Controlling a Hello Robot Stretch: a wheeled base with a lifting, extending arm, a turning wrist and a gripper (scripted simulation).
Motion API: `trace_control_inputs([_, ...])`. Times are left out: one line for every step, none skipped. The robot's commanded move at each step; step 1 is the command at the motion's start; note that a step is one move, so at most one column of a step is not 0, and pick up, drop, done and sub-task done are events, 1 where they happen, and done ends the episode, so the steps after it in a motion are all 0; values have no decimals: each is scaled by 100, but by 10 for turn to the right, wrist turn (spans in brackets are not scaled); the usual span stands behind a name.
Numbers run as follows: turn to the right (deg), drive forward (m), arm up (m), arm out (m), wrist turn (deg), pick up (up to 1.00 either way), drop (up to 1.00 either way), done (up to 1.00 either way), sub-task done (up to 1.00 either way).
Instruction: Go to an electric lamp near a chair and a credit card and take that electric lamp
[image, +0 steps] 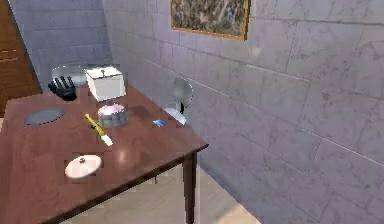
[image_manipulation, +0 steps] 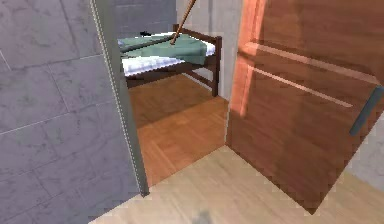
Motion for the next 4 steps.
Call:
trace_control_inputs([0, 25, 0, 0, 0, 0, 0, 0, 0])
trace_control_inputs([450, 0, 0, 0, 0, 0, 0, 0, 0])
trace_control_inputs([450, 0, 0, 0, 0, 0, 0, 0, 0])
trace_control_inputs([450, 0, 0, 0, 0, 0, 0, 0, 0])
